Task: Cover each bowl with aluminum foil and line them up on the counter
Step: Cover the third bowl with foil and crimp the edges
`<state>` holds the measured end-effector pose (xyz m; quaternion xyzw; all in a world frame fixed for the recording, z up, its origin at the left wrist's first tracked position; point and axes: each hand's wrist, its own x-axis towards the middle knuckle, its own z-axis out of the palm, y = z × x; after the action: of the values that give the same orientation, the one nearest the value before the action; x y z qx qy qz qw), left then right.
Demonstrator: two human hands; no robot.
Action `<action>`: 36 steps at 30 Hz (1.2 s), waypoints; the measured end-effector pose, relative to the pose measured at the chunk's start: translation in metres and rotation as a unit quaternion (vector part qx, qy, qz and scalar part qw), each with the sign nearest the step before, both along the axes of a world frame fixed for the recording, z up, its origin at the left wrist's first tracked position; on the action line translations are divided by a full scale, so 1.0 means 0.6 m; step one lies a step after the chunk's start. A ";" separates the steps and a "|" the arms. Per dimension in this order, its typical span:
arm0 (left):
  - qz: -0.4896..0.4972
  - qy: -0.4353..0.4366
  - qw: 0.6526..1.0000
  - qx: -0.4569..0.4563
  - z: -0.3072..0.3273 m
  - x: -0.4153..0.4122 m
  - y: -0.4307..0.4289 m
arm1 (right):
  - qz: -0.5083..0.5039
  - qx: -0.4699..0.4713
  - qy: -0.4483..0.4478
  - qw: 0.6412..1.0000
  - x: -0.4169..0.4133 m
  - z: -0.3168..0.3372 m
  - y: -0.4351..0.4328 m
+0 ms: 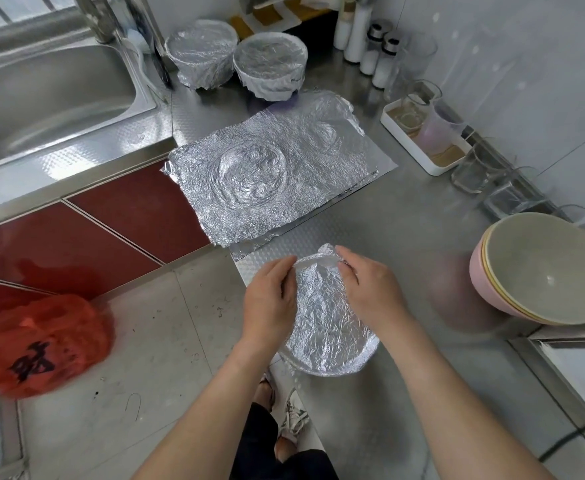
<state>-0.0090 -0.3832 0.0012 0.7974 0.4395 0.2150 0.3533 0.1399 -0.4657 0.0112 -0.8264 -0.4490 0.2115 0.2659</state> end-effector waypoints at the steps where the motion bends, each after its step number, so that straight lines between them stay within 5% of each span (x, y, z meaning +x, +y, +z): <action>1: -0.002 0.003 1.000 0.000 -0.001 0.000 0.001 | -0.002 -0.003 -0.001 1.000 0.000 -0.002 0.001; 12: -0.162 0.125 0.975 0.083 0.038 0.046 0.039 | -0.089 0.028 0.099 0.991 0.008 -0.003 -0.004; 17: -0.231 0.139 0.960 0.070 0.042 0.073 0.055 | -0.108 0.012 0.068 0.992 0.011 -0.009 -0.016; 27: -0.334 0.229 0.914 -0.014 0.050 0.096 0.086 | -0.022 0.013 0.037 0.999 0.014 -0.004 0.000; 30: -0.352 0.241 0.897 -0.113 0.054 0.099 0.101 | 0.008 0.012 0.033 0.999 0.018 -0.003 0.006; 36: -0.336 0.196 0.911 -0.135 0.059 0.068 0.104 | 0.002 0.007 0.051 0.999 0.021 -0.008 0.004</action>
<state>0.0319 -0.3207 0.0366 0.8686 0.2310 -0.1390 0.4158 0.1524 -0.4632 0.0065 -0.8115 -0.4382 0.2509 0.2941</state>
